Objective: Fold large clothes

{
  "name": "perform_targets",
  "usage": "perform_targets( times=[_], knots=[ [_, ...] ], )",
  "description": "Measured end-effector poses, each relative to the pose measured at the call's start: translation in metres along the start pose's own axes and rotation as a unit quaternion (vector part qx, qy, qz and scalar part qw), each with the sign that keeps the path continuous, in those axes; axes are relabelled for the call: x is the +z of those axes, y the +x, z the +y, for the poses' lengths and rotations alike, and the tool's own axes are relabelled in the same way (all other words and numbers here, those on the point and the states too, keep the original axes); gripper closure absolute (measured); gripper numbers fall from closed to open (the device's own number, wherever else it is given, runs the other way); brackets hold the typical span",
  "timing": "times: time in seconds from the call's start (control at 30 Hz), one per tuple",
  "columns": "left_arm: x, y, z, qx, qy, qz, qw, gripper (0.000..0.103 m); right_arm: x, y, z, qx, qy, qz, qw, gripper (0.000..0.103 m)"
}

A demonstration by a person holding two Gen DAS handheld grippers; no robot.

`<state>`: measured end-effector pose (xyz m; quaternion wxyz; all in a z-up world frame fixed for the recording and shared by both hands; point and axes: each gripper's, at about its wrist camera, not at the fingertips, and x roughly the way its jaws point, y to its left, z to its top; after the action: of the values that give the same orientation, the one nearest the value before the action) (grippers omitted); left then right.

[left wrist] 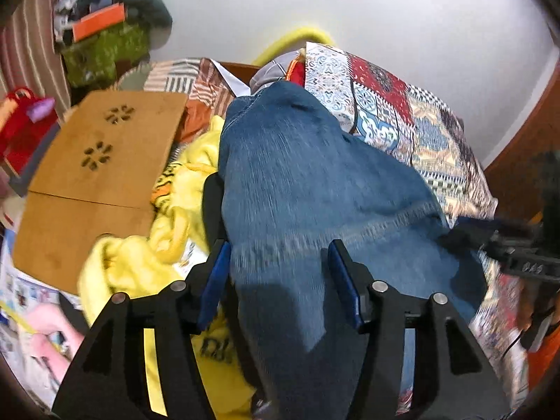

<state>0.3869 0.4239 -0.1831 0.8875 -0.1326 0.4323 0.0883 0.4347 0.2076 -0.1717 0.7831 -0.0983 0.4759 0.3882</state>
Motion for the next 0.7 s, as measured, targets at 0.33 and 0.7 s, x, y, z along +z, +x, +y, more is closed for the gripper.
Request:
perform_targets(
  times=[0.33, 0.7],
  knots=[
    [-0.058, -0.028, -0.001, 0.04, -0.016, -0.013, 0.999, 0.021, -0.042, 0.011, 0.016, -0.019, -0.009, 0.009, 1.0, 0.018],
    [-0.082, -0.1, -0.02, 0.037, -0.029, -0.051, 0.9976, 0.021, -0.072, -0.058, 0.006, 0.004, 0.048, -0.022, 0.999, 0.018]
  ],
)
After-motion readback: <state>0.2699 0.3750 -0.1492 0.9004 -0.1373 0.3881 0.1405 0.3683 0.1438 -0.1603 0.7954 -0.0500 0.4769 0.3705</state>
